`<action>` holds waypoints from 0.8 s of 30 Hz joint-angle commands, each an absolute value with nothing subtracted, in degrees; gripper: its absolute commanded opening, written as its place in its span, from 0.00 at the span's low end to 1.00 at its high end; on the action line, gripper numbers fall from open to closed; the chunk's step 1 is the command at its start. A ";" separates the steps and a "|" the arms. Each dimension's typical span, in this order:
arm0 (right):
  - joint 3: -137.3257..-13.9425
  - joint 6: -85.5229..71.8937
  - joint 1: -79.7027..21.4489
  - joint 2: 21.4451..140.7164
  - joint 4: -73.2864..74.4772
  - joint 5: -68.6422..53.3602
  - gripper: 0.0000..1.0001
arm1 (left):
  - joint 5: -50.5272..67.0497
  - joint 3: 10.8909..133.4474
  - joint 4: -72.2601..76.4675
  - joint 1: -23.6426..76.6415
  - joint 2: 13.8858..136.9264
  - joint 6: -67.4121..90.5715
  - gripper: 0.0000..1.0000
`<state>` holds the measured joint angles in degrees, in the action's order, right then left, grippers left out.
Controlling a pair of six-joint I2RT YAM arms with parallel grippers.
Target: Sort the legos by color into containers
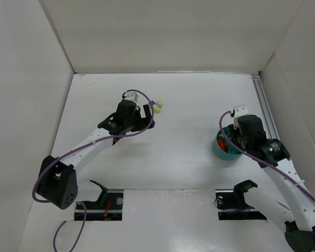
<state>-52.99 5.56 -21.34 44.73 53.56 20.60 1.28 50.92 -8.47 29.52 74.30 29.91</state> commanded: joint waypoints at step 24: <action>-45.97 2.11 -20.39 43.42 53.34 6.32 0.18 | 0.79 56.51 -9.23 29.36 75.67 30.85 1.00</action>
